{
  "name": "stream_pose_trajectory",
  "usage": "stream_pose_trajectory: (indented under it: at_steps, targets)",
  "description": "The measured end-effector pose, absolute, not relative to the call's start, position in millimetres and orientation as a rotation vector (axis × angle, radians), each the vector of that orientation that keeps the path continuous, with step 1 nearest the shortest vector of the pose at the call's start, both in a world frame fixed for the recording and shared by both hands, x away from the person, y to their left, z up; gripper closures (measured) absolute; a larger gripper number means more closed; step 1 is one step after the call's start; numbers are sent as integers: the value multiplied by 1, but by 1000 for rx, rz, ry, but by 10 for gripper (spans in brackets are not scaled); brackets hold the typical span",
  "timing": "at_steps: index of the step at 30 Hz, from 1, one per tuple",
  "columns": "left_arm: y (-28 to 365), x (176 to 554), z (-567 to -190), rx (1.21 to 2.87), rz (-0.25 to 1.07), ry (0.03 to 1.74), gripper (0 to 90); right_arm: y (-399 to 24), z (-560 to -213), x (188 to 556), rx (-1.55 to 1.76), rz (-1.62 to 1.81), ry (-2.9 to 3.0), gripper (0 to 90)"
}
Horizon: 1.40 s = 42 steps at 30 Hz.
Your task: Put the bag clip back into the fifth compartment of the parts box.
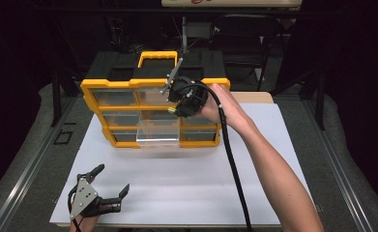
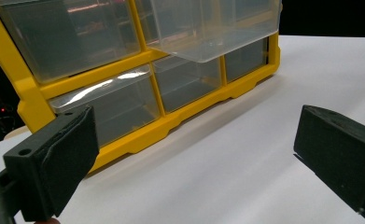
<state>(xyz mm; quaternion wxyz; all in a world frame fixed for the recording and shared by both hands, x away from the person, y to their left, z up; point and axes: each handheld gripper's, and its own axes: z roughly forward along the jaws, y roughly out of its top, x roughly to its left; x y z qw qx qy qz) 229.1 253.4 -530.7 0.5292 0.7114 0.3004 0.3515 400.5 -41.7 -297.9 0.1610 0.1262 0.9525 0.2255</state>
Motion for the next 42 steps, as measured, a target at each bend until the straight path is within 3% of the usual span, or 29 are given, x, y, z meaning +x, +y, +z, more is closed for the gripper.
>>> stream_pose_trajectory:
  at_steps: [42]
  targets:
    - [254,229,-531,1695,840,715,0,0,-321,406,298,593,2803,801]
